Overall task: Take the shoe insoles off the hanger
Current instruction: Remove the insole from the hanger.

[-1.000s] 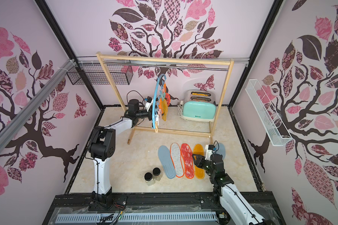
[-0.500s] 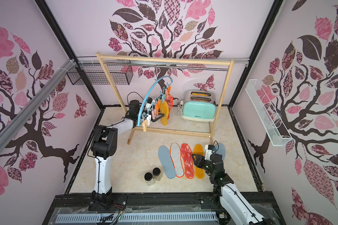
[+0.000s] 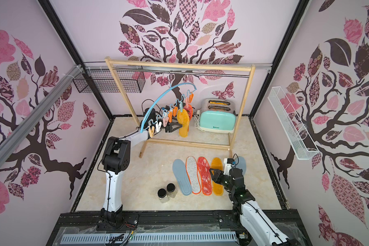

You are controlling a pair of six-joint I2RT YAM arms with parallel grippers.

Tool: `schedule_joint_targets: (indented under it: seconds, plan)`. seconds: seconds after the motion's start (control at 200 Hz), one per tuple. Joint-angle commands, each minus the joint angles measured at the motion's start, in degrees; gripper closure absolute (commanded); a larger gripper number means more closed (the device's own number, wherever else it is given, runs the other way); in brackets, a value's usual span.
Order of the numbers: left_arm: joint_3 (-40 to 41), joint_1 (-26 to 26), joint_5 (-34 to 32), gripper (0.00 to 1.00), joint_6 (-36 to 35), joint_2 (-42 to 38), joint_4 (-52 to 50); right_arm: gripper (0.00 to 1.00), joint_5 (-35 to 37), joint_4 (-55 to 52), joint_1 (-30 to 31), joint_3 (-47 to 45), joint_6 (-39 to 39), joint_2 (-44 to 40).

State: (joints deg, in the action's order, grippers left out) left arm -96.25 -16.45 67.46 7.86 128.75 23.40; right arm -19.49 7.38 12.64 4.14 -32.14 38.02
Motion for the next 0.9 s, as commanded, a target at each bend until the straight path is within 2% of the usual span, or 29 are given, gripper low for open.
schedule_joint_targets:
  seconds: [0.0, 0.32, 0.63, 0.895]
  plan:
    - [-1.11, -0.33, 1.17, 0.50, 0.40, 1.65, -0.46, 0.56, 0.50, 1.23, 0.54, 2.75, -0.03, 0.04]
    - [-1.42, -0.77, 0.92, 0.75, 1.29, 1.87, -0.46, 0.56, 0.57, 1.24, 0.56, 2.70, -0.06, -0.07]
    - [0.46, -0.60, -2.10, 0.99, 0.61, 0.16, -2.43, 0.56, -0.37, 1.24, 0.67, 2.80, 1.09, -1.57]
    - [3.97, 0.18, -3.32, 1.00, 0.04, -2.58, -3.00, 0.56, -0.46, 0.41, 2.40, 7.89, 3.73, -0.97]
